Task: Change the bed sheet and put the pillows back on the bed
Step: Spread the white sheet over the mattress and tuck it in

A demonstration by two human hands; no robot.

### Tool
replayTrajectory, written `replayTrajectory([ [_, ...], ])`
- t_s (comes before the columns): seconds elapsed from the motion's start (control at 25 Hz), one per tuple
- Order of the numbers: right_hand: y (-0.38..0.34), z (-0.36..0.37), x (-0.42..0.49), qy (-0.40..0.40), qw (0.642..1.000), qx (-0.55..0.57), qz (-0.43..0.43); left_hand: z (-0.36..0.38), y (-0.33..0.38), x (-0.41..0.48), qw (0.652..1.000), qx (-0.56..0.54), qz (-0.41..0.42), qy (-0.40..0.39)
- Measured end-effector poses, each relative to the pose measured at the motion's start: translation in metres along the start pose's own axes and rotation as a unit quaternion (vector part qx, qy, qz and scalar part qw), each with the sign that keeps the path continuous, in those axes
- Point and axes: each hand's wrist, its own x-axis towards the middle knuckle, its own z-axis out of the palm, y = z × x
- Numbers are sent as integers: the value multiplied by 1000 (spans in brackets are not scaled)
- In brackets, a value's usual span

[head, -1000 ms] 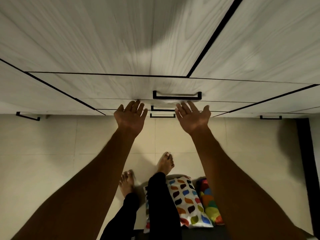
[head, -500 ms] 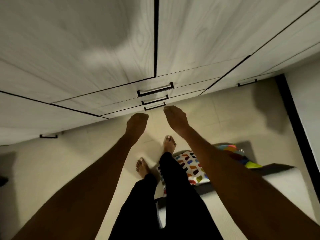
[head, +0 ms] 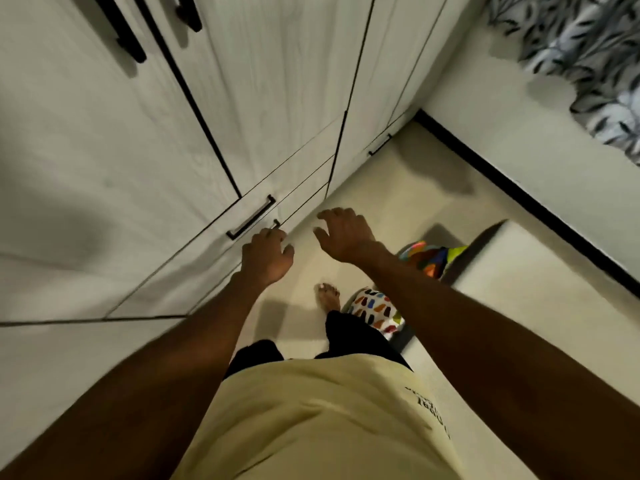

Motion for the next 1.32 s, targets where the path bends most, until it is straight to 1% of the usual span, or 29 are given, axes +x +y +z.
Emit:
replayTrajectory([
  [0.16,-22,18,-63,65,990,53,115,-22,-2,-17,991,80,106,-34],
  [0.28,-43,36,-108,107,975,78,178,-35,0,-36,977,120,173,-46],
  [0.4,-61,52,-158,122,956,110,243,-36,7,-68,960,152,226,-63],
  [0.52,-74,69,-213,145,933,129,303,-29,14,-103,934,182,296,-86],
  [0.68,-82,87,-278,165,906,140,363,-14,26,-135,912,191,349,-105],
  [0.8,-81,109,-332,198,880,145,406,9,41,-165,886,207,398,-117],
  [0.88,-82,121,-366,211,865,149,430,26,48,-186,873,226,414,-124],
  [0.96,-86,134,-408,231,842,158,461,47,60,-218,852,239,443,-142],
  [1.12,-93,174,-507,267,791,158,527,89,84,-311,798,243,526,-163],
  [1.2,-105,202,-560,278,761,171,561,110,87,-369,767,247,567,-171],
  [1.32,-124,234,-626,301,720,179,599,140,90,-435,730,254,608,-181],
])
